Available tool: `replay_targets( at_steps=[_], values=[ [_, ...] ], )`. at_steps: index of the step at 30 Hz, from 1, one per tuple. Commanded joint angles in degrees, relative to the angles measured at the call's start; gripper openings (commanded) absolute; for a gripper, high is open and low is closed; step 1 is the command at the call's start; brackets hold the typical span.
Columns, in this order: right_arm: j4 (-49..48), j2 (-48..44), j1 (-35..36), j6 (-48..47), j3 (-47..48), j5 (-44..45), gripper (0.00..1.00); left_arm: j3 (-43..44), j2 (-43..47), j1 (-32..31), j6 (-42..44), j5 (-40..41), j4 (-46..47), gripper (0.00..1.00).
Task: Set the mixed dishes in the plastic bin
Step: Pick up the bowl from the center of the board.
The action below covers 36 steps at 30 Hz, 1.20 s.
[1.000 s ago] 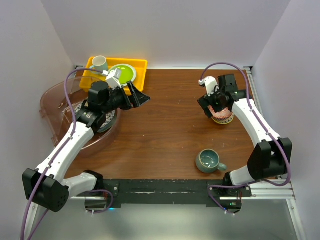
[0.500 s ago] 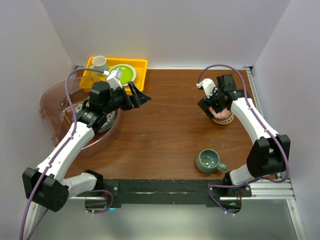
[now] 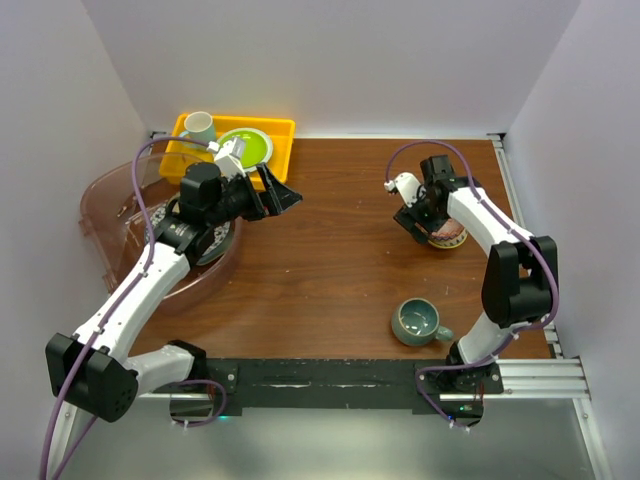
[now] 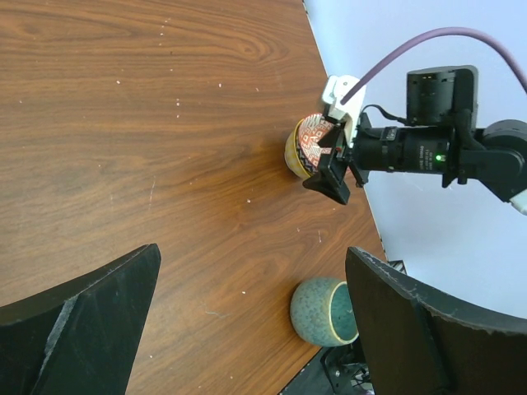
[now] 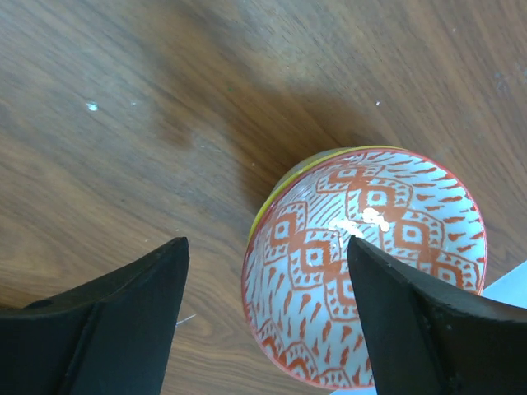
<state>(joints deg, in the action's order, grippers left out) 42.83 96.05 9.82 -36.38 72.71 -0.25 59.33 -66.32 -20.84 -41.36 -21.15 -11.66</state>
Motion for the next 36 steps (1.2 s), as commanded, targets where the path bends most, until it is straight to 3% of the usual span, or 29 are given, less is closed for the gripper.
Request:
replay_targets(
  at_steps=[1, 6, 17, 21, 24, 27, 36],
  values=[
    [-0.64, -0.34, -0.07, -1.32, 1.74, 2.62, 0.73, 0.43, 0.23, -0.52, 0.41, 0.49, 1.55, 1.00],
    [-0.47, -0.34, -0.16, -2.46, 1.21, 3.42, 0.56, 0.35, 0.14, -0.60, 0.23, 0.49, 1.55, 1.00],
    [1.03, -0.78, -0.16, -4.40, -0.02, 2.80, 0.35, 0.43, 0.32, -0.60, -0.12, 0.40, 1.73, 1.00],
    [1.73, -1.48, -0.16, -4.66, 0.24, 1.66, 0.15, 0.61, 0.32, -0.60, -0.12, 0.32, 1.73, 1.00],
    [1.82, -2.36, -0.07, -5.01, 0.42, 1.57, 0.05, 0.52, 0.32, -0.60, -0.21, 0.32, 1.73, 1.00],
    [1.64, -3.67, -0.07, -5.80, 0.68, 1.83, 0.00, 0.52, 0.32, -0.60, -0.30, 0.32, 1.82, 1.00],
    [2.43, -8.42, -0.07, -7.39, 4.72, -0.79, 0.00, 0.26, 0.06, -0.60, -0.82, -0.21, 2.43, 1.00]
  ],
)
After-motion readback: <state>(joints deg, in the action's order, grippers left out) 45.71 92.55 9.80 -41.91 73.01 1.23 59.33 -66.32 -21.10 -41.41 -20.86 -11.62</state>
